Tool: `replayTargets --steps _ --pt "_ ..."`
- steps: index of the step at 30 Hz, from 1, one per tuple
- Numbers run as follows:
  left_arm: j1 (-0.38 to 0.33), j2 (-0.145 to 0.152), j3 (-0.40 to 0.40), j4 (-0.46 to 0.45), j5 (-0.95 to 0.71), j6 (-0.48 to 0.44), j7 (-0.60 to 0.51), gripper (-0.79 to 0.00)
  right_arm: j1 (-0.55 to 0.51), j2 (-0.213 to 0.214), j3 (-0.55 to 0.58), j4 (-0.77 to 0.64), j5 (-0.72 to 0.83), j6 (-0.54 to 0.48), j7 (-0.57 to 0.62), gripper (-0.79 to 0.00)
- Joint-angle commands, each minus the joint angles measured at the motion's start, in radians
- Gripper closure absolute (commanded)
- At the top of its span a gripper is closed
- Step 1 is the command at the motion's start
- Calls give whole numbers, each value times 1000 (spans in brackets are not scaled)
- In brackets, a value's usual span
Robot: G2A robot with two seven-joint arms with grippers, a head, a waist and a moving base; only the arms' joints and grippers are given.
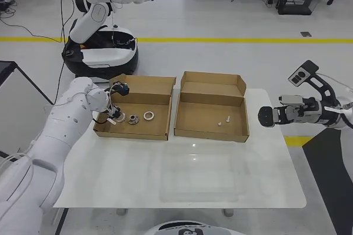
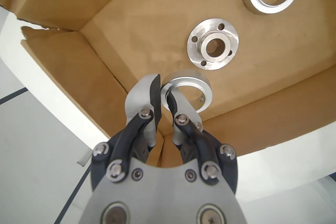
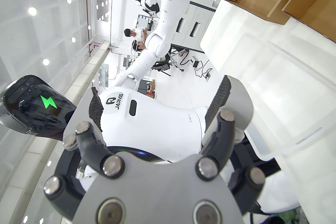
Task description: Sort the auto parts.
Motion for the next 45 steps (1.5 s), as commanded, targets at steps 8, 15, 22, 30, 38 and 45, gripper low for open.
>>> replayTargets --steps 8,15,22,30,38,45 --pt "-12 -23 31 70 17 3 32 0 0 0 0 0 0 0 0 -785" --pt "-21 -33 38 103 16 -1 44 0 0 0 0 0 0 0 0 -785" --pt "-31 -42 41 140 3 -16 36 -382 0 0 0 0 0 0 0 -785" --pt "-49 -47 35 164 -1 -21 48 -529 0 0 0 0 0 0 0 -785" --pt "-67 -32 -17 128 -62 -38 30 -785 0 0 0 0 0 0 0 -785" --pt "-30 11 -113 -39 -190 -110 -32 -785 0 0 0 0 0 0 0 -785"
